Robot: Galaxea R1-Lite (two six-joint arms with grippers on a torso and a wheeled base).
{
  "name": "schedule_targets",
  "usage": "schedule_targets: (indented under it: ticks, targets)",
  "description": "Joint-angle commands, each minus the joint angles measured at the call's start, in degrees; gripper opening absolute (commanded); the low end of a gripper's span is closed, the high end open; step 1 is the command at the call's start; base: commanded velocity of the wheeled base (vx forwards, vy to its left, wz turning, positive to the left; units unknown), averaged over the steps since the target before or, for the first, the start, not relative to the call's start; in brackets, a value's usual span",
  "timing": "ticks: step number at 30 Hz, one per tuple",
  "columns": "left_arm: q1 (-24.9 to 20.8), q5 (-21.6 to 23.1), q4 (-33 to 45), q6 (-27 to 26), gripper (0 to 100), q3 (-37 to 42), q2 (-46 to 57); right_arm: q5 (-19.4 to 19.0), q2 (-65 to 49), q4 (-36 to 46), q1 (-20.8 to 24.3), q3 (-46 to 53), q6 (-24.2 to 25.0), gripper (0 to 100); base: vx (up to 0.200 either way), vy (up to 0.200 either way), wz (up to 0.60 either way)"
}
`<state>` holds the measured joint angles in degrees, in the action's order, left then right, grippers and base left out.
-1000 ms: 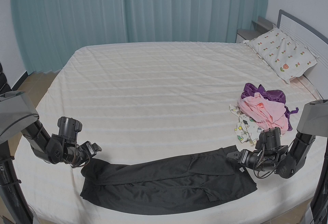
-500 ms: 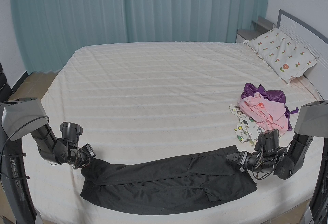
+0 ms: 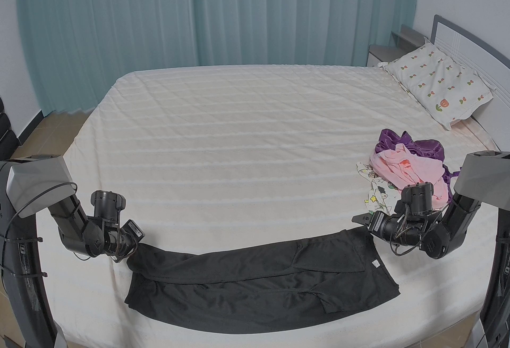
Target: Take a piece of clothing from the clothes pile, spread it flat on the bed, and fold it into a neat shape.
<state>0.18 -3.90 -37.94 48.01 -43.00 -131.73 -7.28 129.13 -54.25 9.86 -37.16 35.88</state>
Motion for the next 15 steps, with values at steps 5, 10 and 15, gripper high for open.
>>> schedule_targets:
  ticks: [5,10,15]
  targets:
    - [0.96,-0.67,-0.91,0.42,0,1.07,-0.81,-1.6,7.62,3.18,-0.63,-6.96,-0.54,100,0.0,0.0,0.0]
    - [0.96,-0.67,-0.91,0.42,0,1.16,-0.81,-1.77,8.06,3.27,-0.81,-7.67,-0.54,100,0.0,0.0,0.0]
    - [0.96,-0.67,-0.91,0.42,0,1.16,-0.81,-1.95,9.29,3.54,-0.9,-9.07,-0.54,100,0.0,0.0,0.0]
